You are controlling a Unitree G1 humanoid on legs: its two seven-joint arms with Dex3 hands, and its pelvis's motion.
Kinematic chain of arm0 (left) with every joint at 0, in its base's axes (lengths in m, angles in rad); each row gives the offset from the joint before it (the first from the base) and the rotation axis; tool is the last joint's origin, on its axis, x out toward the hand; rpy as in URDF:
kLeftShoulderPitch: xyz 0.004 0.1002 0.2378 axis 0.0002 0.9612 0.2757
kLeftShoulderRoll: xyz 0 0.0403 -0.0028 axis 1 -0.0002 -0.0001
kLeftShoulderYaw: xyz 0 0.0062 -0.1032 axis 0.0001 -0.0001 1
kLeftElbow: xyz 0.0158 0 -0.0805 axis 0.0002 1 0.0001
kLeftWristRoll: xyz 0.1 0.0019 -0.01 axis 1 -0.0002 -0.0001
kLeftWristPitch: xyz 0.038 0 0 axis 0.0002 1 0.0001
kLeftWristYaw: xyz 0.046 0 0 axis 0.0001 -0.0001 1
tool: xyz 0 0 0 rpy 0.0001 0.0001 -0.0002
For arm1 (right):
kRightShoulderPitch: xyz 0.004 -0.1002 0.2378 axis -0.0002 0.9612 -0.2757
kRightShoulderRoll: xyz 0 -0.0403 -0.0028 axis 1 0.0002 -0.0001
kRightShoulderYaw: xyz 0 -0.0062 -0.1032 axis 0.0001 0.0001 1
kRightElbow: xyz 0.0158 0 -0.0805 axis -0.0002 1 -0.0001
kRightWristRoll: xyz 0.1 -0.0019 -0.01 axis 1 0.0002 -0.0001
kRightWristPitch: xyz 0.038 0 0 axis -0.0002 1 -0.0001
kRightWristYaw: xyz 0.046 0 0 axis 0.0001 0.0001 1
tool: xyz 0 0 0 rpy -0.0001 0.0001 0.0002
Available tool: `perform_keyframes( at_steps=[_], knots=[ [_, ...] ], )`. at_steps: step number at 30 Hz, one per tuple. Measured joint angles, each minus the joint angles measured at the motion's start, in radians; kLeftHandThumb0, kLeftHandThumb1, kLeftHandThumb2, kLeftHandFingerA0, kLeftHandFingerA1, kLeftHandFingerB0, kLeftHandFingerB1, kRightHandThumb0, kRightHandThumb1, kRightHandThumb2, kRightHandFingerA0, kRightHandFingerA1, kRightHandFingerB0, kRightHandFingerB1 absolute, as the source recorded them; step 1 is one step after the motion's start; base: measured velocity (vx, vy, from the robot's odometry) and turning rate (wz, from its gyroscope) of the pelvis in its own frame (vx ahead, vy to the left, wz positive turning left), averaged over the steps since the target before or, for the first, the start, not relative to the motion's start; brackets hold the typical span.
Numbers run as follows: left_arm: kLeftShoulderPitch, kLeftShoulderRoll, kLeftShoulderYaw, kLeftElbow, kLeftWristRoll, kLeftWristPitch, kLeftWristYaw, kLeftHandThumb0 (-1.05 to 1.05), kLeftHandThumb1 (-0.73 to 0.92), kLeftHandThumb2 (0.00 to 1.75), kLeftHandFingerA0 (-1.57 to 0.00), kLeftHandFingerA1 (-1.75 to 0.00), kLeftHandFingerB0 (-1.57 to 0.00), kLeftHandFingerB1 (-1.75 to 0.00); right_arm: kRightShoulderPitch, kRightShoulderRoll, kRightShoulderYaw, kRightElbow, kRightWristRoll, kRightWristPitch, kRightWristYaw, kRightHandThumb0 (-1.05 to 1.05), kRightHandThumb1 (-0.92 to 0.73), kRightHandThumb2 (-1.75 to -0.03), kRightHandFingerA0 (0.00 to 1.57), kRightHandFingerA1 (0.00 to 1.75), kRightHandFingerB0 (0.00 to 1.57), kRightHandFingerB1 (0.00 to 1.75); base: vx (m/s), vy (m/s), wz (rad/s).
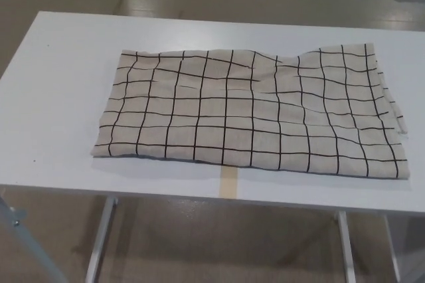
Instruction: Use the left hand to fold a white towel with checkered patterns in half.
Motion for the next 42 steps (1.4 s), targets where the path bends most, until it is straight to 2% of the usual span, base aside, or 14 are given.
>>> perform_keyframes(
  at_steps=[4,7,8,10,19,20,23,24,25,35,36,38,39,42],
  knots=[
    [0.0,0.0,0.023,-0.001,-0.033,-0.016,-0.027,-0.44,0.39,0.64,-0.33,-0.43,-0.28,-0.4,0.02,0.021,-0.015,-0.043,0.021,0.001,0.002,-0.2,-0.66,-0.6,0.42,0.72,0.51,0.6,0.0,0.0,0.0],
    [0.0,0.0,0.027,-0.001,-0.044,-0.022,-0.036,-0.45,0.42,0.62,-0.16,-0.38,-0.14,-0.34,0.029,0.03,-0.015,-0.063,0.031,0.003,0.004,-0.21,-0.66,-0.6,0.42,0.71,0.51,0.6,0.0,0.0,0.0],
    [0.001,0.0,0.027,-0.003,-0.046,-0.023,-0.037,-0.46,0.3,0.72,-0.01,-0.3,-0.01,-0.29,0.032,0.032,-0.014,-0.07,0.033,0.004,0.004,-0.21,-0.66,-0.6,0.43,0.72,0.52,0.6,0.0,0.0,0.0],
    [0.02,-0.007,0.02,-0.062,-0.049,-0.036,-0.045,-0.68,0.42,0.74,0.0,0.0,0.0,-0.01,0.06,0.056,-0.008,-0.129,0.042,0.007,0.008,-0.19,-0.68,-0.59,0.45,0.73,0.53,0.58,0.0,0.0,0.0],
    [0.117,-0.02,-0.039,-0.313,-0.033,-0.167,-0.069,-0.8,0.48,0.83,0.0,-0.07,0.0,0.0,0.153,0.119,0.066,-0.232,0.056,-0.008,0.033,-0.23,-0.69,-0.6,0.46,0.71,0.52,0.56,0.0,0.0,0.0],
    [0.121,-0.02,-0.041,-0.327,-0.032,-0.174,-0.069,-0.85,0.51,0.84,0.0,-0.07,0.0,0.0,0.156,0.12,0.071,-0.232,0.055,-0.01,0.035,-0.23,-0.54,-0.93,0.46,0.7,0.48,0.66,0.0,0.0,0.0],
    [0.126,-0.018,-0.043,-0.421,-0.003,-0.224,-0.057,-0.81,0.49,0.83,0.0,-0.08,0.0,0.0,0.167,0.119,0.091,-0.219,0.049,-0.022,0.043,-0.23,-0.54,-0.92,0.45,0.7,0.48,0.66,0.0,0.0,0.0],
    [0.126,-0.018,-0.043,-0.421,-0.003,-0.224,-0.057,-0.79,0.47,0.82,0.0,-0.1,0.0,0.0,0.167,0.119,0.091,-0.219,0.049,-0.022,0.043,-0.23,-0.68,-0.6,0.43,0.68,0.51,0.58,0.0,0.0,0.0],
    [0.118,-0.015,-0.042,-0.465,0.015,-0.247,-0.05,-0.77,0.47,0.81,0.0,-0.12,0.0,0.0,0.169,0.119,0.098,-0.211,0.046,-0.028,0.046,-0.23,-0.54,-0.92,0.44,0.7,0.48,0.66,0.0,0.0,0.0],
    [-0.026,0.063,-0.081,-0.754,0.142,-0.306,-0.034,-0.43,0.31,0.69,0.0,-0.11,0.0,-0.15,0.167,0.116,0.126,-0.153,0.029,-0.076,0.049,-0.23,-0.54,-0.92,0.44,0.69,0.47,0.66,0.0,0.0,0.0],
    [-0.033,0.067,-0.086,-0.761,0.148,-0.306,-0.034,-0.45,0.32,0.62,0.0,-0.09,0.0,-0.13,0.168,0.116,0.126,-0.151,0.028,-0.078,0.049,-0.21,-0.68,-0.6,0.44,0.68,0.5,0.58,0.0,0.0,0.0],
    [-0.089,0.09,-0.118,-0.79,0.189,-0.305,-0.034,-0.44,0.33,0.59,0.0,-0.09,0.0,-0.12,0.168,0.115,0.132,-0.14,0.026,-0.093,0.049,-0.21,-0.68,-0.6,0.44,0.68,0.5,0.58,0.0,0.0,0.0],
    [-0.102,0.095,-0.127,-0.793,0.198,-0.304,-0.034,-0.47,0.33,0.68,0.0,-0.08,0.0,-0.13,0.169,0.114,0.133,-0.138,0.026,-0.095,0.049,-0.24,-0.55,-0.91,0.44,0.69,0.47,0.66,0.0,0.0,0.0],
    [-0.158,0.115,-0.167,-0.795,0.235,-0.299,-0.034,-0.49,0.34,0.67,0.0,-0.03,0.0,-0.1,0.17,0.113,0.139,-0.126,0.021,-0.105,0.048,-0.23,-0.54,-0.92,0.46,0.7,0.46,0.65,0.0,0.0,0.0]
  ],
)
